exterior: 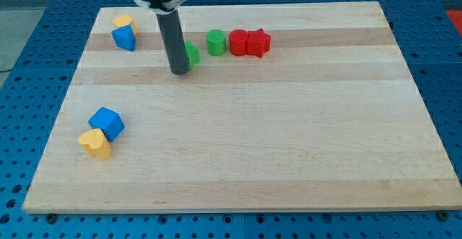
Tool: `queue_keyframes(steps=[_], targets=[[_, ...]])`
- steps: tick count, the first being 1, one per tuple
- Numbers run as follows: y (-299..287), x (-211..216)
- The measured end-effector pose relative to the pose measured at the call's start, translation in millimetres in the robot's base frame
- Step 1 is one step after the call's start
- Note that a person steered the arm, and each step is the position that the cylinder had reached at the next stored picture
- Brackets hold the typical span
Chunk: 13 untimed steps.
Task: Move the yellow heart and blue cube to the bottom of the blue triangle
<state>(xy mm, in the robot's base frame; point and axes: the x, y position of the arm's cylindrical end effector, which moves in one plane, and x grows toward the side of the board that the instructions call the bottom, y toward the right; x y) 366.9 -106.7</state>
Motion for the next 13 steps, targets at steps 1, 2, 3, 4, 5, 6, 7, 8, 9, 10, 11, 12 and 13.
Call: queue_keyframes(steps=[1, 2, 3, 4, 5, 6, 7, 8, 9, 10, 11, 12, 13], targets=[[0, -19], [0, -25], [-3, 10], [26, 84], [42, 164], [-9, 228], [-69, 234], [-109, 217], [-118, 188], [-101, 179], [-94, 161], [-95, 128], [-95, 96]])
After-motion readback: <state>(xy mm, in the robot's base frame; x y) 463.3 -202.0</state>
